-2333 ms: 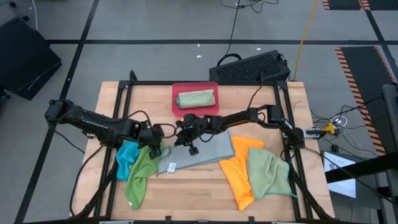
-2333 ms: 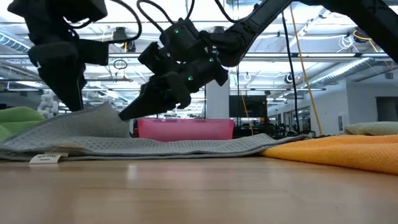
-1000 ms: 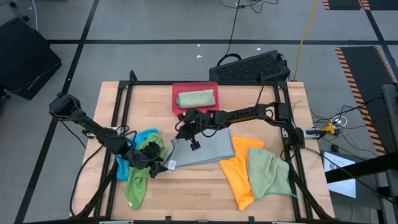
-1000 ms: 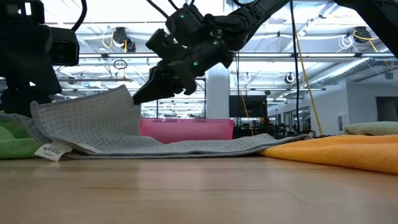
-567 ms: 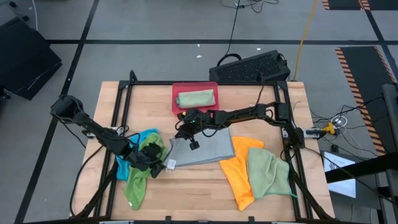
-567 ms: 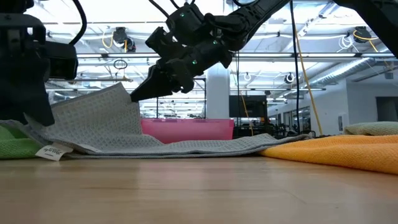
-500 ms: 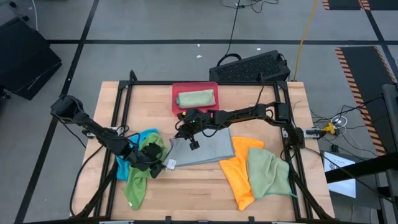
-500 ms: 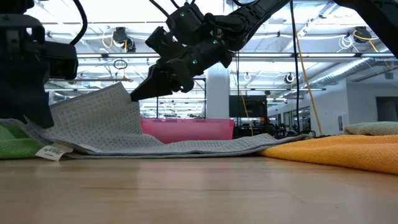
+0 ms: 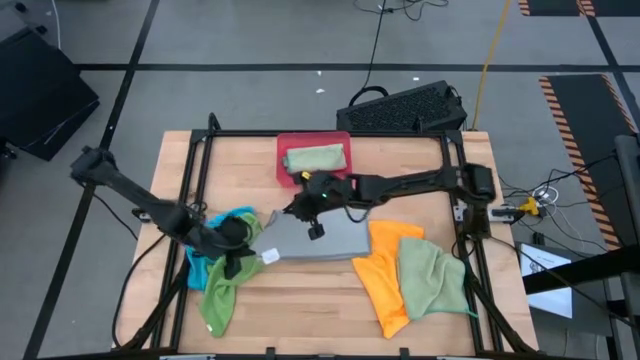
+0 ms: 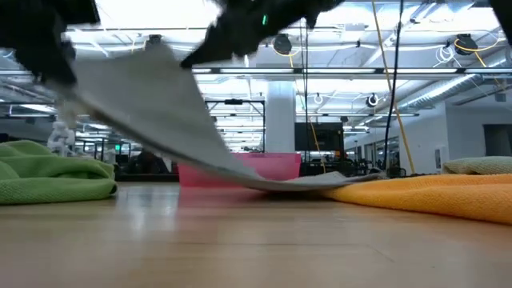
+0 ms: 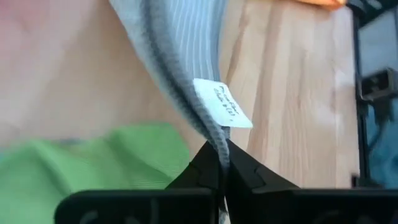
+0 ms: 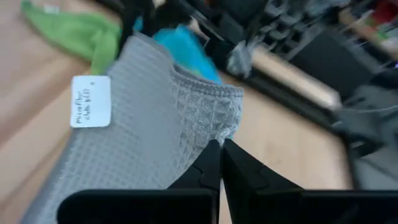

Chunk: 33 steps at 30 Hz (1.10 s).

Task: Fold microfiber towels
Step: Fold the gray towel

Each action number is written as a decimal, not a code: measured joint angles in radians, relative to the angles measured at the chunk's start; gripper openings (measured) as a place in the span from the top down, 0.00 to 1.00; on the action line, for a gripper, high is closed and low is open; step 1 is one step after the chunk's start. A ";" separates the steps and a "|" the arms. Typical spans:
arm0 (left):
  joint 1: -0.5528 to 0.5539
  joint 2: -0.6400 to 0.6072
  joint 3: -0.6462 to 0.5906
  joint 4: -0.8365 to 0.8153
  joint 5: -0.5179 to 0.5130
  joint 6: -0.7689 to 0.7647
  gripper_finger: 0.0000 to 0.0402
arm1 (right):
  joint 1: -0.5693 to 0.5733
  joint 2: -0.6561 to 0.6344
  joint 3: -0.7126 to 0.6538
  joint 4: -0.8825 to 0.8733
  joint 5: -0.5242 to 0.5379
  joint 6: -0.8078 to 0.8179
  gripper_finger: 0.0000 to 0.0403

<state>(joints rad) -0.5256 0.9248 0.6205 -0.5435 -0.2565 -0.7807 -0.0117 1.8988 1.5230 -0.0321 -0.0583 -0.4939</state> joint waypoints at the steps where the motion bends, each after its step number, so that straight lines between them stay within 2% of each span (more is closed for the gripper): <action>1: 0.001 -0.022 0.045 -0.062 0.000 0.049 0.99 | 0.021 -0.025 0.000 -0.012 0.037 0.003 1.00; 5: 0.002 -0.072 0.223 -0.237 0.029 0.225 0.99 | 0.121 -0.113 0.000 -0.028 0.216 0.010 1.00; 9: 0.002 -0.076 0.386 -0.334 0.070 0.372 0.99 | 0.233 -0.178 0.000 -0.019 0.393 0.009 1.00; 18: 0.002 -0.036 0.676 -0.405 0.057 0.647 0.99 | 0.428 -0.208 0.002 0.154 0.682 -0.081 1.00; 23: 0.002 -0.017 0.721 -0.394 0.048 0.730 0.98 | 0.482 -0.208 0.002 0.214 0.712 -0.095 1.00; 26: 0.016 0.009 0.712 -0.433 -0.020 0.771 0.99 | 0.487 -0.208 0.002 0.201 0.756 -0.094 1.00; 29: 0.056 0.051 0.695 -0.494 -0.107 0.783 0.99 | 0.460 -0.208 0.002 0.144 0.790 -0.082 1.00; 33: 0.142 0.132 0.666 -0.563 -0.173 0.783 0.98 | 0.384 -0.209 0.002 0.002 0.790 0.025 1.00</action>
<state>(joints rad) -0.3831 1.0565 1.2868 -1.1065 -0.4300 0.0022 0.3727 1.6897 1.5249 -0.0300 0.7315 -0.4690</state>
